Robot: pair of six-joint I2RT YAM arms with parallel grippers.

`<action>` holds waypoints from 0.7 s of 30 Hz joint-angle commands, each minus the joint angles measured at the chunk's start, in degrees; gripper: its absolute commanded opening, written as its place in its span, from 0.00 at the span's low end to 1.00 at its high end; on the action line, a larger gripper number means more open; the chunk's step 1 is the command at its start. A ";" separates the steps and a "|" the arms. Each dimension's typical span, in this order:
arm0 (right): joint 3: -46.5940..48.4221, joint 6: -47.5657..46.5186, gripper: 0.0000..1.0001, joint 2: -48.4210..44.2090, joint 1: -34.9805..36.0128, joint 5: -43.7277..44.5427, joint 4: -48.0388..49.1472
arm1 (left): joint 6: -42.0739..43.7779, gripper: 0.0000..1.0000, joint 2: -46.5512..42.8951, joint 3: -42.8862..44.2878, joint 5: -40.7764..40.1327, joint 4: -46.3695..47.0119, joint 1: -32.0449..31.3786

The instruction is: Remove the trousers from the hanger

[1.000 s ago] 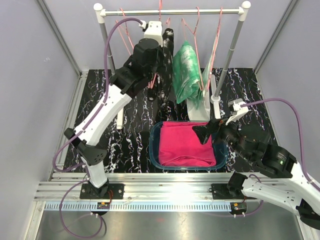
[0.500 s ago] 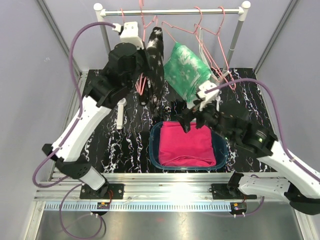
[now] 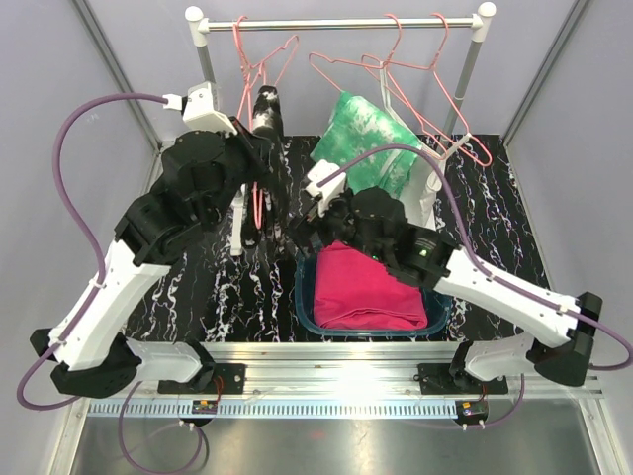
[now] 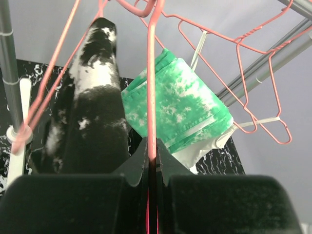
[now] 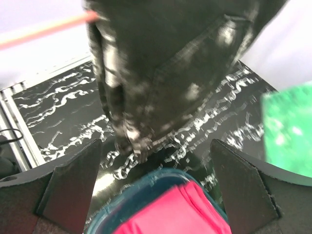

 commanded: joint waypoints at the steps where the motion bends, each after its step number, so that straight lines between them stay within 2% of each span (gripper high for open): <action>1: 3.07 -2.68 1.00 3.80 2.21 2.20 6.86 | -3.45 0.00 -3.60 -0.40 -3.40 12.65 -0.95; 7: 1.68 -3.82 1.00 6.98 2.66 9.06 14.14 | -5.21 0.00 -6.41 -3.74 -2.44 13.71 -1.75; 13: -1.75 -4.71 0.99 6.80 2.66 7.23 19.26 | -6.53 0.00 -8.61 -5.94 -2.35 14.41 -1.84; 15: -0.88 -3.82 0.99 6.80 2.74 4.78 17.25 | -6.35 0.00 -8.70 -6.03 -2.61 14.59 -1.92; 19: -0.43 -1.11 0.99 6.01 2.66 -7.17 13.80 | -6.00 0.00 -8.00 -5.07 -3.05 14.16 -1.92; 21: -2.44 -0.84 0.99 4.79 2.66 -7.89 15.21 | -6.09 0.00 -7.74 -4.97 -2.88 14.33 -1.92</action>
